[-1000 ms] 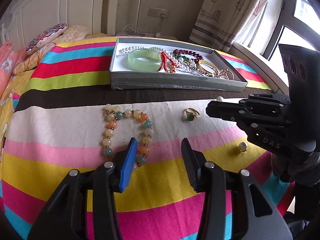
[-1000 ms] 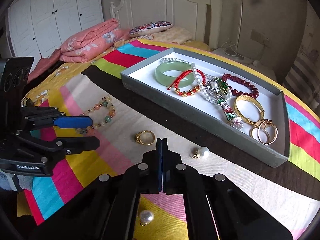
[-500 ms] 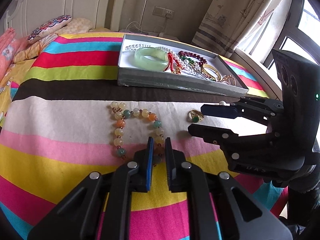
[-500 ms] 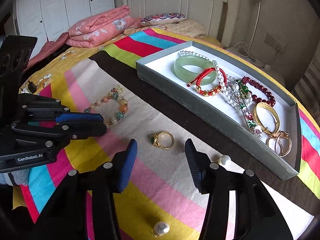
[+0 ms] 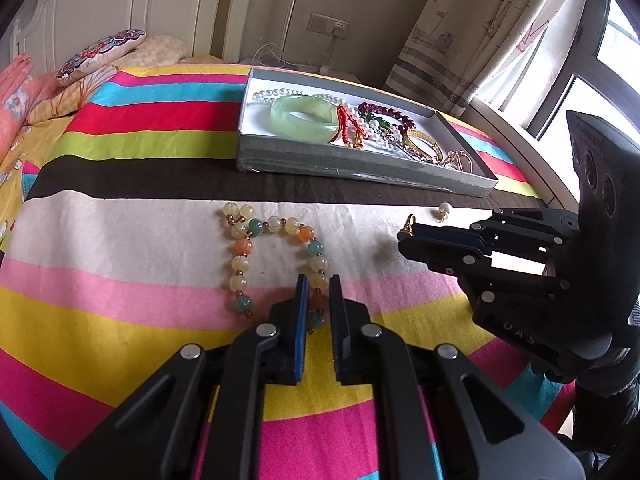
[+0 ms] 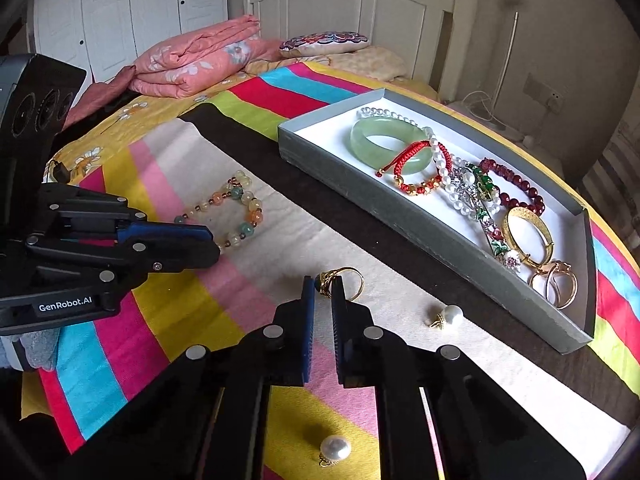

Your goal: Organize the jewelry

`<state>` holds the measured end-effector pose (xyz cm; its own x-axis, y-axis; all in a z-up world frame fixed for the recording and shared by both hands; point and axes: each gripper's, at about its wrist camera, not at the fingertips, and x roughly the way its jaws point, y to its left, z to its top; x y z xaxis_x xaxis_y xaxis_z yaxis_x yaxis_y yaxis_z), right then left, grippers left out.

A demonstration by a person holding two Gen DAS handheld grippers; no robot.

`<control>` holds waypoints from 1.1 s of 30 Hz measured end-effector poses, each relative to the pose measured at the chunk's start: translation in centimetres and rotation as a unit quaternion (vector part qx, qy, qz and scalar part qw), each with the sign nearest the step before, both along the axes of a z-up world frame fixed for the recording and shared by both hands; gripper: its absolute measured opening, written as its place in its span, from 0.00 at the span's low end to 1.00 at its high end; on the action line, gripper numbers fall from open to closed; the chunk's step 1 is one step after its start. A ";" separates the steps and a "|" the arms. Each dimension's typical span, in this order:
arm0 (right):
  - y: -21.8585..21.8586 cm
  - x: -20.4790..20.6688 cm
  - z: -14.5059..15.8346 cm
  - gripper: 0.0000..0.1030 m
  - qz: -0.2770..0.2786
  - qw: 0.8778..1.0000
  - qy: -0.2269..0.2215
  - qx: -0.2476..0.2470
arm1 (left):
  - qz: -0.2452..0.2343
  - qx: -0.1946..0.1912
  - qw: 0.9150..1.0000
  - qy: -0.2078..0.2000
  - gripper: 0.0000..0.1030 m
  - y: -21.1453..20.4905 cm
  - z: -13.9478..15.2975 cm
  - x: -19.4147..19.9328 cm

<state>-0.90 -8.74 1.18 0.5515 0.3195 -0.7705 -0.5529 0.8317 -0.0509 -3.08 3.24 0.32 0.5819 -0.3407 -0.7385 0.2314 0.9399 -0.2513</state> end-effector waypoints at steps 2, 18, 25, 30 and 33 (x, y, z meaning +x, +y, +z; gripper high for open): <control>0.2 -0.3 0.1 0.09 0.002 1.000 -0.009 -0.007 | 0.001 0.001 1.000 0.000 0.09 0.0 0.0 0.0; -1.5 -1.7 3.1 0.09 0.002 0.999 -0.048 0.007 | -0.015 -0.060 0.998 -0.034 0.09 0.3 4.4 0.4; -4.9 0.2 4.4 0.09 -0.036 0.998 -0.052 0.019 | -0.028 -0.069 0.994 -0.080 0.09 -0.5 10.9 2.4; -6.6 1.7 4.9 0.09 -0.052 0.997 -0.052 0.020 | -0.034 -0.065 0.993 -0.094 0.09 -2.5 14.4 5.6; -7.5 2.9 5.1 0.09 -0.064 0.996 -0.049 0.022 | -0.032 -0.050 0.993 -0.104 0.09 -4.2 15.7 7.5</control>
